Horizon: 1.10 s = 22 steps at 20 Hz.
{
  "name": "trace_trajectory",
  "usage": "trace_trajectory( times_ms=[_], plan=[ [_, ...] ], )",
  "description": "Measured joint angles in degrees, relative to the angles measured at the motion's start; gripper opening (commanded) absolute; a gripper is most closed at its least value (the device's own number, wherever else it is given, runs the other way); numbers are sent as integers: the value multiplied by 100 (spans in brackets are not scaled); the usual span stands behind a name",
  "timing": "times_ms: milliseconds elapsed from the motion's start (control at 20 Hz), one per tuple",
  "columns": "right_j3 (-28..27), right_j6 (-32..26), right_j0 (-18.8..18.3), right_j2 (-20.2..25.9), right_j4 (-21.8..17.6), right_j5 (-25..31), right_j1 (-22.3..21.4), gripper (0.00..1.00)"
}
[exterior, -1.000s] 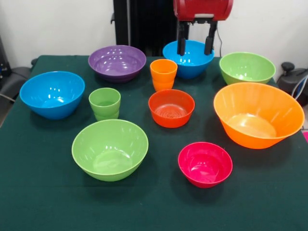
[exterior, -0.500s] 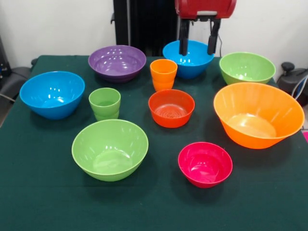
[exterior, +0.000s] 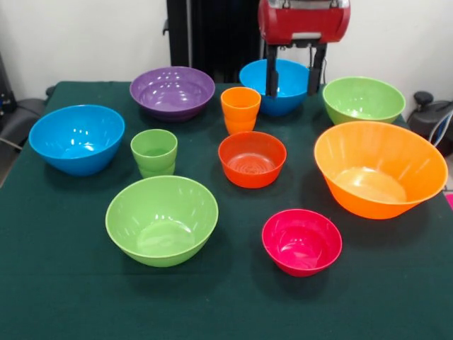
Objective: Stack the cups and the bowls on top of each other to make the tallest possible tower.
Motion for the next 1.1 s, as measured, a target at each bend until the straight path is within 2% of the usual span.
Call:
trace_trajectory(
  times_ms=[450,1100],
  plan=[
    [-165,0,-36,82,-201,-25,529,100],
    [-174,0,-190,186,-278,-25,786,100]
  ],
)
